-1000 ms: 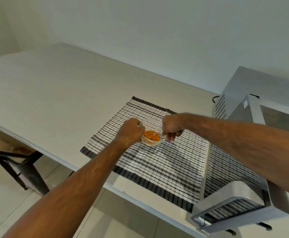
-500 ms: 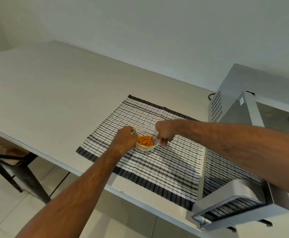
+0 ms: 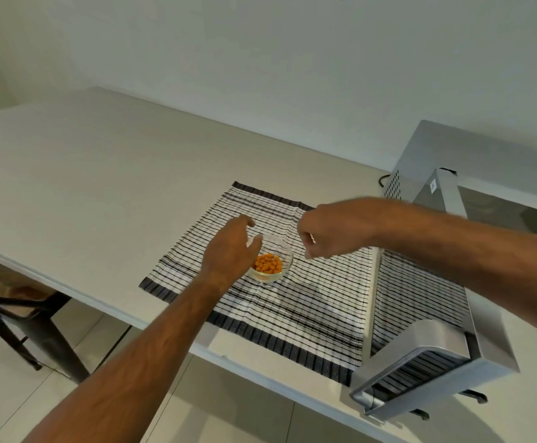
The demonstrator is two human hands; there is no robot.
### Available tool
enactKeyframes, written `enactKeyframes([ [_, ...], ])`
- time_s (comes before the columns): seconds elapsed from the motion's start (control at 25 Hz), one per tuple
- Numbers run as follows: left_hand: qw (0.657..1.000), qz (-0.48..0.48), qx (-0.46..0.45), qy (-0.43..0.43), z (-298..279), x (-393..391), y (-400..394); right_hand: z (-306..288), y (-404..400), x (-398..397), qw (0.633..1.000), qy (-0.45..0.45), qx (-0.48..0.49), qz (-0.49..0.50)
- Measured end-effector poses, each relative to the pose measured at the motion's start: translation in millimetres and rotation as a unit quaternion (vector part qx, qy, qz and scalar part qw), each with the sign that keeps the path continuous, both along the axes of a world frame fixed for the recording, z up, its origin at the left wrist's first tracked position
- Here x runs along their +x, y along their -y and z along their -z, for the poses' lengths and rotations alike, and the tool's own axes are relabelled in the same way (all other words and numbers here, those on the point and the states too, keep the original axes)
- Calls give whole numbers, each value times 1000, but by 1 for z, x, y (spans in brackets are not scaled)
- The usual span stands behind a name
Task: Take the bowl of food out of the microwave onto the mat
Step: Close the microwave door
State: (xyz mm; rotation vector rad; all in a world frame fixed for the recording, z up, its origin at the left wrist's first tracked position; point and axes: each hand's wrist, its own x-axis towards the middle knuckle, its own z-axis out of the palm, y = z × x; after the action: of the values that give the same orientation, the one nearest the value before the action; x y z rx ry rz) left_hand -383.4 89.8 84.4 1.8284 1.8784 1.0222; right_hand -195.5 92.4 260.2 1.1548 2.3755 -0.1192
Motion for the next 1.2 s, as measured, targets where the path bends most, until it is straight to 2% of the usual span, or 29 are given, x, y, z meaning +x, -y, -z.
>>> enactKeyframes([
  [0.04,998,44,9,39,-8,5,1,-3,12,10,1000,5,-2,-2],
  [0.12,980,156,-30,121,-24,20,6,-6,33,27,1000,17,-21,9],
  [0.24,932,317,-107,142,-42,52,19,-9,57,50,998,26,-41,40],
  [0.32,879,412,-186,150,-45,70,30,-14,74,64,998,12,-36,52],
  [0.4,811,498,-267,154,-37,83,41,-20,95,77,999,-7,-7,53],
  [0.48,767,547,-300,151,-26,94,49,-22,116,87,998,-16,38,48],
  [0.56,756,556,-308,159,-17,103,53,-22,131,94,997,-26,51,59],
  [0.8,751,561,-299,177,-4,139,57,-29,150,116,987,-62,30,148],
  [0.96,762,579,-263,123,4,183,65,-33,163,141,983,-46,30,173],
  [1.2,769,572,-239,155,10,250,80,-20,185,191,973,-37,65,220],
])
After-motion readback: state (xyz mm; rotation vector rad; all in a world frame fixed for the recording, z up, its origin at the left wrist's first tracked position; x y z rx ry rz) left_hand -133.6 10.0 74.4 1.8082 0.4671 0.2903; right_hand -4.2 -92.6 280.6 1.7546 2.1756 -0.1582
